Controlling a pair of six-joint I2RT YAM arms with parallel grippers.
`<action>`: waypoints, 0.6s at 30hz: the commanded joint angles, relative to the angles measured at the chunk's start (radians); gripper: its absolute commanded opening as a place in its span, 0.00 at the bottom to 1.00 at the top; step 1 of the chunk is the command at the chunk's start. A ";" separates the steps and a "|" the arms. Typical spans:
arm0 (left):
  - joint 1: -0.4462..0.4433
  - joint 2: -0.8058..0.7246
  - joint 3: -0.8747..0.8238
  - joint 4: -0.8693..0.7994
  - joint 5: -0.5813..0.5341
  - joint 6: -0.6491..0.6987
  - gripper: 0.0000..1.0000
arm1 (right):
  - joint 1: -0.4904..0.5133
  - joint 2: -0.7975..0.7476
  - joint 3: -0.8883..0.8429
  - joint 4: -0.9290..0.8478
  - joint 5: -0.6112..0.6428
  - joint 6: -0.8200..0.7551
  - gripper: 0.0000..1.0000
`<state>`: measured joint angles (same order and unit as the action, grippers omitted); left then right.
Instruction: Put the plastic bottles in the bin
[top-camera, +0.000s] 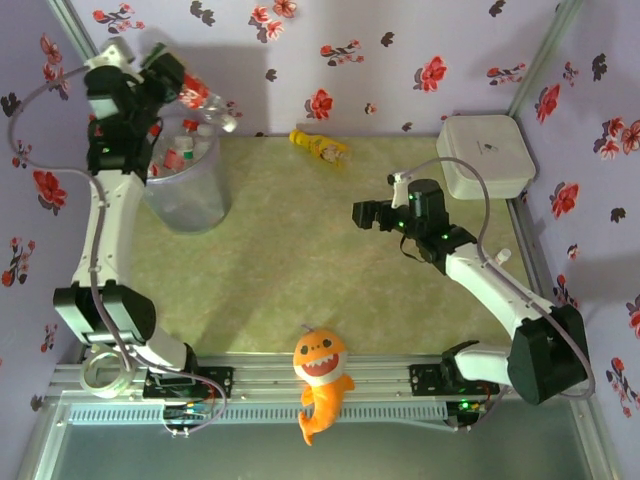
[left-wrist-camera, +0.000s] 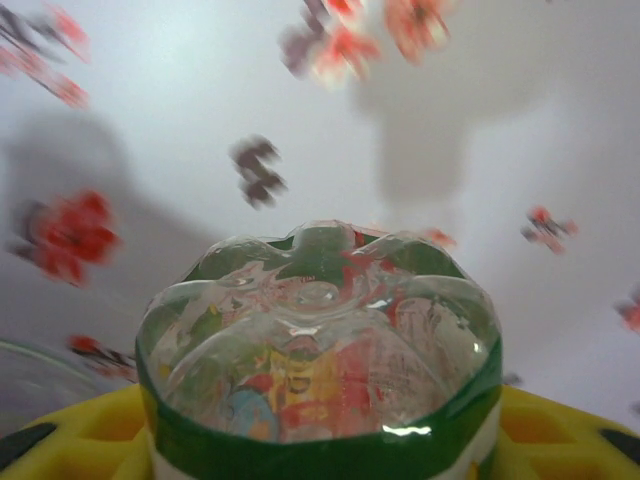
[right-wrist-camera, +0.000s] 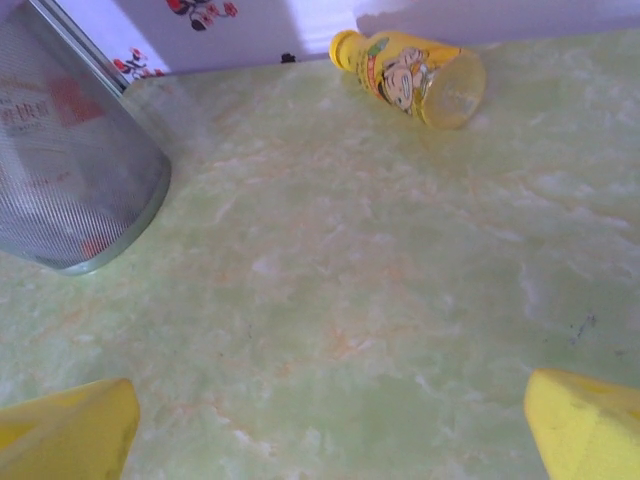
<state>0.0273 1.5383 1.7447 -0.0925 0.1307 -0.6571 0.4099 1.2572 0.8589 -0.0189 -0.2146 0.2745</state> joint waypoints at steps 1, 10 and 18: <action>0.044 -0.103 -0.022 -0.005 -0.174 0.107 0.00 | -0.007 0.005 -0.003 0.029 0.020 0.015 0.99; 0.119 -0.204 -0.093 -0.057 -0.395 0.339 0.00 | -0.010 0.034 -0.016 0.038 0.015 0.014 0.99; 0.119 -0.130 -0.107 -0.134 -0.357 0.431 0.00 | -0.010 0.047 -0.005 0.030 0.006 0.009 0.99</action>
<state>0.1432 1.3788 1.6478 -0.1844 -0.2176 -0.2989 0.4099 1.3037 0.8551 -0.0109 -0.2123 0.2741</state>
